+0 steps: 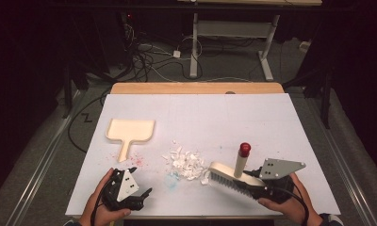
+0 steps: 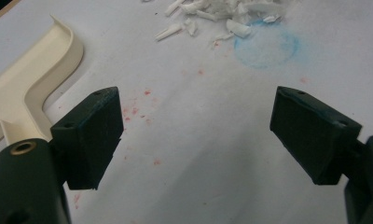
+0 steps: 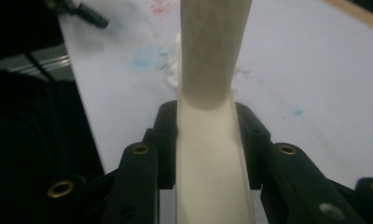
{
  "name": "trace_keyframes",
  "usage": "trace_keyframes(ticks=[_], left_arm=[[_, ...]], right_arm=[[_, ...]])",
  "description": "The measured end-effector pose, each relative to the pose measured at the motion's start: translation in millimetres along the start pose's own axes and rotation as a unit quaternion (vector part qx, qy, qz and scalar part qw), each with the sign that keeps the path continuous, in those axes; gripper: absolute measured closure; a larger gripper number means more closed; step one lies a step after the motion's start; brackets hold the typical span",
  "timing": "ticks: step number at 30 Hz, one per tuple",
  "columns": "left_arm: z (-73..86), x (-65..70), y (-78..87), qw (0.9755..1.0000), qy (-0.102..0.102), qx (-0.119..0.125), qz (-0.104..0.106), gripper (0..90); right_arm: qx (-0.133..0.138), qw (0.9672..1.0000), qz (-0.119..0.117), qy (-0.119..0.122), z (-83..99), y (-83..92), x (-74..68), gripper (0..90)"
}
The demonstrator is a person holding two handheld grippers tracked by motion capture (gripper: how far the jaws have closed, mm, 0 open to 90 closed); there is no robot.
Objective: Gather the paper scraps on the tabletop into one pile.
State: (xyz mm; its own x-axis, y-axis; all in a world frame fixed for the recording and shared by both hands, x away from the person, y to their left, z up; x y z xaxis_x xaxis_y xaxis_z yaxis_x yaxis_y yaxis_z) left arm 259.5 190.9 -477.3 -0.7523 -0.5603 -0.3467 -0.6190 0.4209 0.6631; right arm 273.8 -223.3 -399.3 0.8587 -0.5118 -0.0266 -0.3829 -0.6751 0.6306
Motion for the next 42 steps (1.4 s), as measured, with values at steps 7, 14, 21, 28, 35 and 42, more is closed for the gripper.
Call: trace_keyframes(ticks=[7,14,21,28,35,42], left_arm=[[-0.6,-1.1,0.8,1.0,0.002,0.004,0.0,16.2],[-0.6,-2.0,-1.6,1.0,0.001,0.003,0.003,16.2],[-1.8,-2.4,-4.3,1.0,-0.001,0.001,0.004,16.2],[0.5,-4.9,0.8,1.0,0.007,0.004,-0.004,16.2],[7.0,-10.9,21.4,0.9986,0.032,0.03,-0.031,16.2],[21.6,-19.0,41.0,0.9928,0.079,0.066,-0.062,16.3]], right_arm=[[-0.044,0.9982,-0.033,0.023,3.5,-29.0,-11.9,68.3],[-0.028,0.9992,-0.012,0.025,-17.0,-59.7,2.1,68.3],[-0.012,0.9987,-0.009,0.05,-37.9,-86.3,8.5,68.3],[0.031,0.9985,-0.003,0.046,-48.2,-71.2,4.1,68.2],[0.093,0.9954,-0.024,0.005,-63.9,-71.5,-15.1,68.2],[0.044,0.9959,-0.076,0.022,-63.4,-125.9,-48.4,68.2]])
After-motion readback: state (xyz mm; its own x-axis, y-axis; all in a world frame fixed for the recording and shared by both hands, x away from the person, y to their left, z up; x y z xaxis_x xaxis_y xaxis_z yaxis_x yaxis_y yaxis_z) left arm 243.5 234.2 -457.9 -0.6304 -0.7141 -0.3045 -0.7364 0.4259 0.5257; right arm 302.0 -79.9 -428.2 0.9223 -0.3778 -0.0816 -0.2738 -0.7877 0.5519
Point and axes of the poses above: each handheld gripper's, and its own axes: y roughly backward along the jaws, z roughly out of its underside, x roughly to its right, the point moved 1 cm from there along -y, roughly forward along the jaws, and after that the axes turned 7 degrees about -y, right-handed, at the moved point
